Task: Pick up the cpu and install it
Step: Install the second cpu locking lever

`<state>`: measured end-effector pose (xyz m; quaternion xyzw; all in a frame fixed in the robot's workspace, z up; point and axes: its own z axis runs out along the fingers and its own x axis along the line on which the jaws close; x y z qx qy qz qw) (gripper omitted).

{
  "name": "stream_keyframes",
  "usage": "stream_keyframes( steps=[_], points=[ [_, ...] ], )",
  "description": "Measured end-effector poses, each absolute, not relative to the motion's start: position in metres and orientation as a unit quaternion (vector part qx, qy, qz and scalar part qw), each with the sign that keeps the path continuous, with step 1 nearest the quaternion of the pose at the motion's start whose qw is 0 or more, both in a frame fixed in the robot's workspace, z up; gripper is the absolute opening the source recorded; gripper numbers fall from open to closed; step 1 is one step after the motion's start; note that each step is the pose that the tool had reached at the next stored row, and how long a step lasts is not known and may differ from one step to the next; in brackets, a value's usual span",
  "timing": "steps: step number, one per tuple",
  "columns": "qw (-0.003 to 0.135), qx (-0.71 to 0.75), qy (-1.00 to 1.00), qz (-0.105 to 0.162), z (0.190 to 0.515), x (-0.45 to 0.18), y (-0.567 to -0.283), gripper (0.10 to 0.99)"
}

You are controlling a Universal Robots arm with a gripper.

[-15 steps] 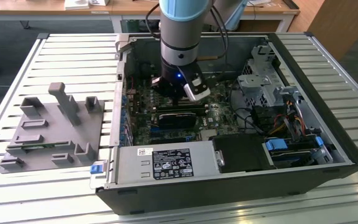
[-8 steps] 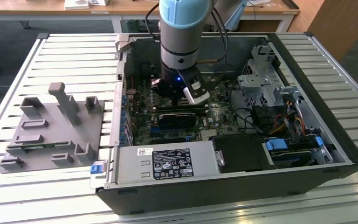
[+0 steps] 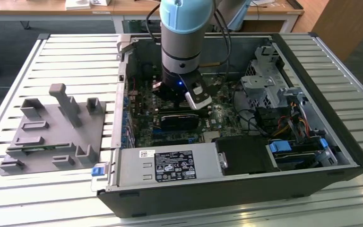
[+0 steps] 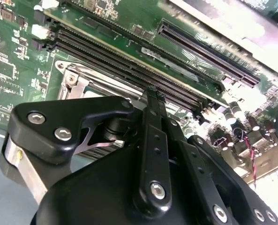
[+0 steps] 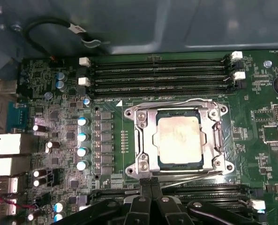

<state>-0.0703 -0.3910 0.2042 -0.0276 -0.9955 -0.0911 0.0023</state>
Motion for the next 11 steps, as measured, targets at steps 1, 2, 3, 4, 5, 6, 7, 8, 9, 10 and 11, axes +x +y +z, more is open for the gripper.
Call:
stream_keyframes(
  steps=[1,2,3,4,5,6,7,8,9,10,11],
  points=[
    [0.002,-0.027,-0.995,-0.092,0.2041,-0.0711,-0.3917,0.106],
    [0.001,-0.027,-0.995,-0.094,0.204,-0.072,-0.3924,0.106],
    [0.001,-0.027,-0.995,-0.096,0.2039,-0.0731,-0.3929,0.106],
    [0.0,-0.027,-0.995,-0.099,0.2038,-0.074,-0.3933,0.106],
    [-0.001,-0.027,-0.994,-0.102,0.2037,-0.075,-0.3937,0.106],
    [-0.001,-0.026,-0.994,-0.105,0.2035,-0.0759,-0.394,0.106],
    [-0.002,-0.026,-0.994,-0.108,0.2032,-0.0767,-0.3944,0.106],
    [-0.003,-0.026,-0.994,-0.11,0.2029,-0.0775,-0.3946,0.106],
    [-0.003,-0.026,-0.993,-0.112,0.2024,-0.0779,-0.3947,0.106],
    [-0.003,-0.025,-0.993,-0.114,0.2014,-0.078,-0.3947,0.106],
    [-0.004,-0.025,-0.993,-0.115,0.2008,-0.0782,-0.3947,0.106]
  ],
)
